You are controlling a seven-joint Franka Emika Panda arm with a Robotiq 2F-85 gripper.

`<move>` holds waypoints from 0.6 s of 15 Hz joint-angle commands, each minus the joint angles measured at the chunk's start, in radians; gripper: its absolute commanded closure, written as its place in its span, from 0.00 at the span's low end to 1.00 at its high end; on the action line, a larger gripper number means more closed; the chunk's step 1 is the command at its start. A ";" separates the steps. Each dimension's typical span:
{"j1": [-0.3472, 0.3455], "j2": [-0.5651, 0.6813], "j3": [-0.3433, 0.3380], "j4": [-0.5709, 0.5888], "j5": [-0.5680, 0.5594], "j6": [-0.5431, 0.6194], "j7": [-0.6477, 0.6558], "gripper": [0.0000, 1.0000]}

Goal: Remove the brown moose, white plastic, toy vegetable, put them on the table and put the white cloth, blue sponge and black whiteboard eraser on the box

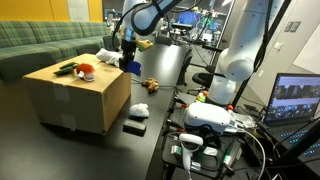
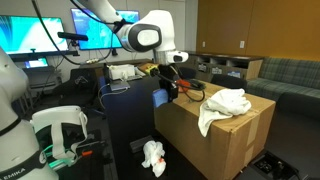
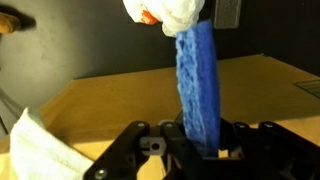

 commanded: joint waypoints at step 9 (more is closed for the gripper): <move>0.029 0.162 0.026 0.151 -0.134 0.291 0.227 0.96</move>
